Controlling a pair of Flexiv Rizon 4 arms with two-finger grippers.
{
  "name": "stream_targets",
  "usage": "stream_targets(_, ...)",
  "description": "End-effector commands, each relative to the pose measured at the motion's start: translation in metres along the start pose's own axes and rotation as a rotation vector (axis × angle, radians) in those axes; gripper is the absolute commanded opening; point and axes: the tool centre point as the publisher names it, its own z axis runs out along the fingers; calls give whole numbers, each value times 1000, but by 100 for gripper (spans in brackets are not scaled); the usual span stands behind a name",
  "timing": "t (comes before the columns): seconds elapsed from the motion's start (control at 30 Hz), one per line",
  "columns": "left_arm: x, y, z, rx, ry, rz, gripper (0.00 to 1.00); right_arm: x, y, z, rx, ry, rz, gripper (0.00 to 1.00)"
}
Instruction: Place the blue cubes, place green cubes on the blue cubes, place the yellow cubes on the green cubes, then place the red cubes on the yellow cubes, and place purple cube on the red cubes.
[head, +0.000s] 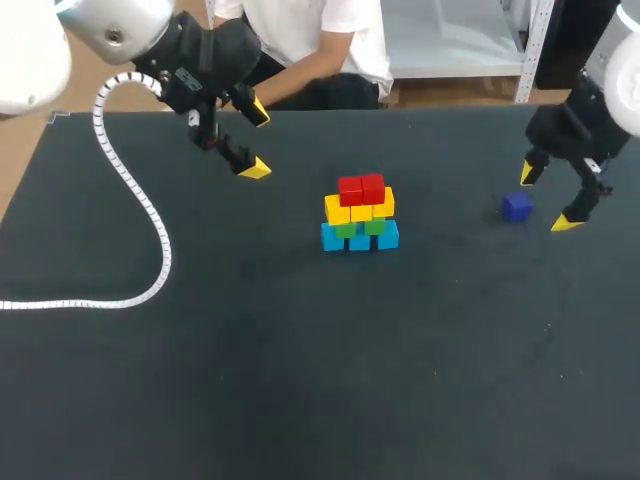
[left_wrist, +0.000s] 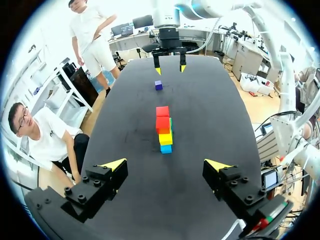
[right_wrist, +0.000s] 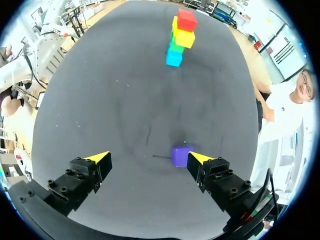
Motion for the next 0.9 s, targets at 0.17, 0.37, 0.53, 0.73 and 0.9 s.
stream_targets(0.17, 1, 2, 0, 4, -1, 2, 100, 2, -16, 3, -17, 84, 27, 100)
stream_targets(0.37, 1, 2, 0, 4, -1, 2, 100, 3, -16, 14, -27, 112, 42, 100)
stream_targets(0.53, 1, 2, 0, 4, -1, 2, 100, 11, -20, 26, -29, 116, 38, 100)
stream_targets(0.73, 1, 2, 0, 4, -1, 2, 100, 19, -31, 34, -40, 105, 57, 100)
stream_targets(0.9, 1, 2, 0, 4, -1, 2, 100, 15, -37, 35, -35, 86, 58, 100)
